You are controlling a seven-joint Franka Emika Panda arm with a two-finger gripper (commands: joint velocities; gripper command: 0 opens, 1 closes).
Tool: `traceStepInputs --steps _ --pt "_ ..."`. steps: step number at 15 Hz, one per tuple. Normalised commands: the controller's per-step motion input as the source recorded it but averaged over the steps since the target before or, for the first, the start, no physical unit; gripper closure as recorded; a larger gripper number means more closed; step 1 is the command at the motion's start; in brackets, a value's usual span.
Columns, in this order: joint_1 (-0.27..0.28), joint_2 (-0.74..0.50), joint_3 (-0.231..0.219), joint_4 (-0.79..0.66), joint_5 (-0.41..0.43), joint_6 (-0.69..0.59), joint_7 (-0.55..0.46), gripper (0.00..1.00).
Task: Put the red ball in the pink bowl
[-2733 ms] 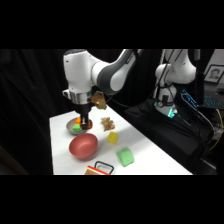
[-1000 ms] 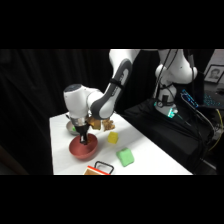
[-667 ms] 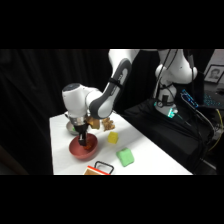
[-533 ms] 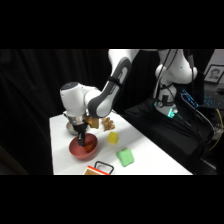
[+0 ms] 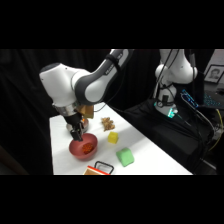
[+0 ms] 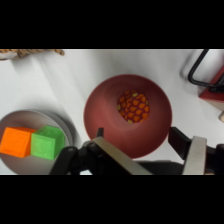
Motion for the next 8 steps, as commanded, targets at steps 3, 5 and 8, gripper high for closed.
traceStepInputs --steps 3,5,8 --pt "0.043 -0.18 0.012 0.22 -0.016 -0.51 -0.03 0.0" --pt "0.01 -0.14 0.021 0.18 -0.022 -0.39 -0.05 0.0" --pt "-0.017 -0.12 0.001 0.19 -0.064 -0.31 -0.08 0.0"
